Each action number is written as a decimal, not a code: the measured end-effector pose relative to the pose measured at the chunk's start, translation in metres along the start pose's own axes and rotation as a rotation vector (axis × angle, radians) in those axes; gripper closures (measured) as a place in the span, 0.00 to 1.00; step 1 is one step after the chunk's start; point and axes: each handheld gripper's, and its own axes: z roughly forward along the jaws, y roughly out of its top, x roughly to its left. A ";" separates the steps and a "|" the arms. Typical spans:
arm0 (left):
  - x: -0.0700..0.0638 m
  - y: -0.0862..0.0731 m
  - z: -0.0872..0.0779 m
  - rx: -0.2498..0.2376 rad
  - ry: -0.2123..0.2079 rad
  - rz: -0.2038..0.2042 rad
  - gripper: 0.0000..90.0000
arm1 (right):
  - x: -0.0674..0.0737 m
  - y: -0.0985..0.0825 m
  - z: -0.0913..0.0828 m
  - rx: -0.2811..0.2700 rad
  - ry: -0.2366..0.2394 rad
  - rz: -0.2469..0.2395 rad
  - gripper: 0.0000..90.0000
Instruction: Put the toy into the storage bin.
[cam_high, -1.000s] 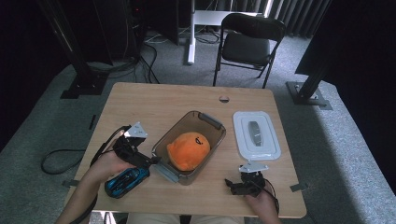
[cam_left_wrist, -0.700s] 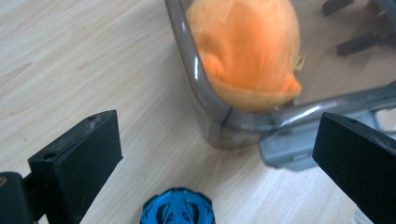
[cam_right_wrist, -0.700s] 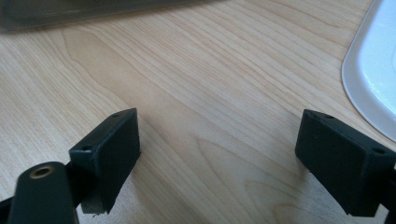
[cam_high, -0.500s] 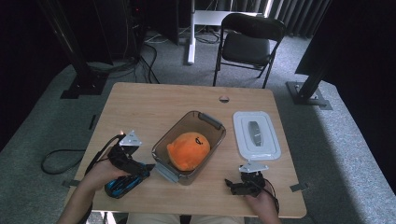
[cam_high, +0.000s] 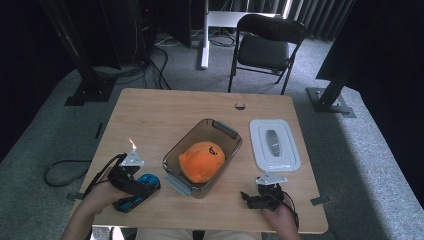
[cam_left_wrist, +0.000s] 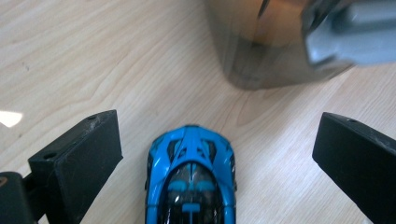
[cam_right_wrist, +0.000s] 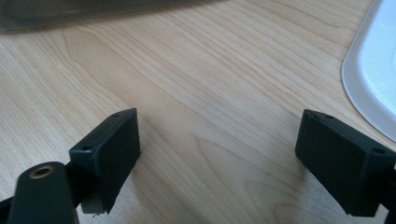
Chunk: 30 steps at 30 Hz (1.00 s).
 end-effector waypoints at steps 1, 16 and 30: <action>0.000 -0.004 0.001 0.004 0.004 -0.006 0.02 | 0.000 0.000 0.000 0.000 0.000 0.000 0.15; -0.003 -0.024 0.008 0.072 0.023 -0.007 0.02 | 0.000 0.000 0.000 0.000 0.000 0.001 0.15; -0.002 -0.046 0.023 0.190 0.059 0.008 0.06 | 0.000 0.000 0.000 0.000 0.000 0.000 0.15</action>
